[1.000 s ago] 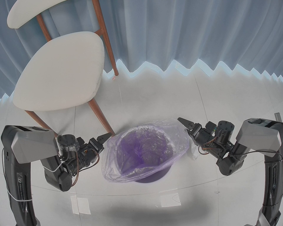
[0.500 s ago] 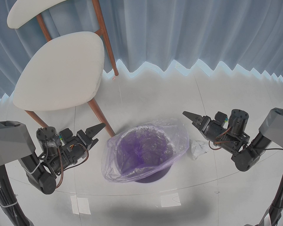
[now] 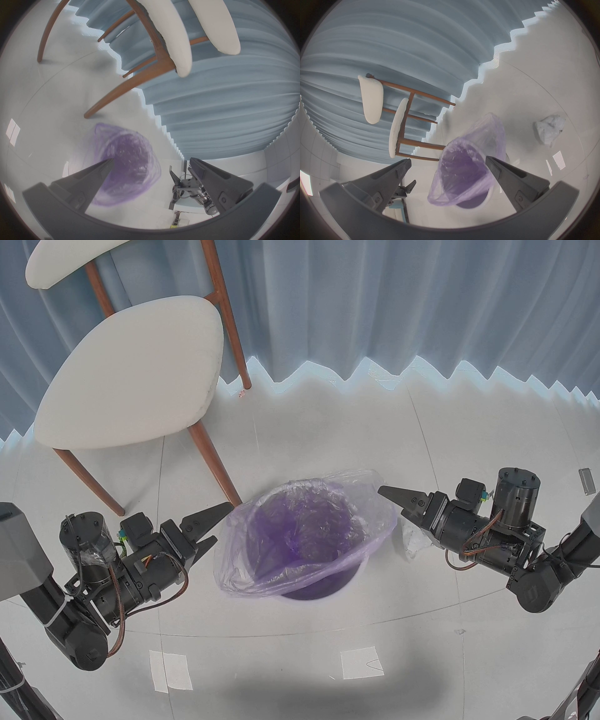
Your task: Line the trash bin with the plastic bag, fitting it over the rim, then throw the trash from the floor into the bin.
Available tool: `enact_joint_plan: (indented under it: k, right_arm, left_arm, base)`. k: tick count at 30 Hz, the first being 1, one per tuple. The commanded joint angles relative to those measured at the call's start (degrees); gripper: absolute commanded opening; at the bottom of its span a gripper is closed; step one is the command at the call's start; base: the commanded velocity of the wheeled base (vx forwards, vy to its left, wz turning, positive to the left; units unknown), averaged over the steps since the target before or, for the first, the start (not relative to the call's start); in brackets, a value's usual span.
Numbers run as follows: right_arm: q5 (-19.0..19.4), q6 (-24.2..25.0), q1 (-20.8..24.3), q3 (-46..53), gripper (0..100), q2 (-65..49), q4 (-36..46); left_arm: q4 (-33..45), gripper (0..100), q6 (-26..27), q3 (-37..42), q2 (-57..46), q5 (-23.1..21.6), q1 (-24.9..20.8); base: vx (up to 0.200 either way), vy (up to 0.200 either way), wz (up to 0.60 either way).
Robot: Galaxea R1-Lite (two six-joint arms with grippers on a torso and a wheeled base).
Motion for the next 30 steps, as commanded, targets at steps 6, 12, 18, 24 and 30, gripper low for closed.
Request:
enact_joint_plan:
  k: [6, 12, 18, 24, 30]
  right_arm:
    - [0.01, 0.00, 1.48, 0.64, 100, 1.67, -0.07]
    - [-0.25, 1.67, 3.06, 0.02, 100, 3.60, 0.11]
    - [-0.16, 8.88, 4.73, -2.17, 100, 3.52, 2.83]
    - [-0.16, 9.23, 4.91, -3.32, 100, 2.20, 8.90]
    - [-0.07, 9.32, 6.40, -3.49, 100, 3.08, 9.95]
  left_arm:
    - [0.05, 100, -0.15, 2.63, -1.91, 0.13, -2.42]
    - [0.05, 100, -0.33, 5.88, -1.38, -0.93, -2.95]
    - [-0.04, 100, -0.24, 5.71, 5.30, -1.54, -3.13]
    - [0.05, 100, -0.86, 6.14, 9.08, -1.72, -4.53]
    - [-0.04, 100, -0.95, 6.14, 11.72, -1.46, -7.43]
  base:
    - [0.000, 0.000, 0.00]
    - [0.000, 0.000, 0.00]
    - [0.000, 0.000, 0.00]
    - [0.000, 0.000, 0.00]
    - [0.000, 0.000, 0.00]
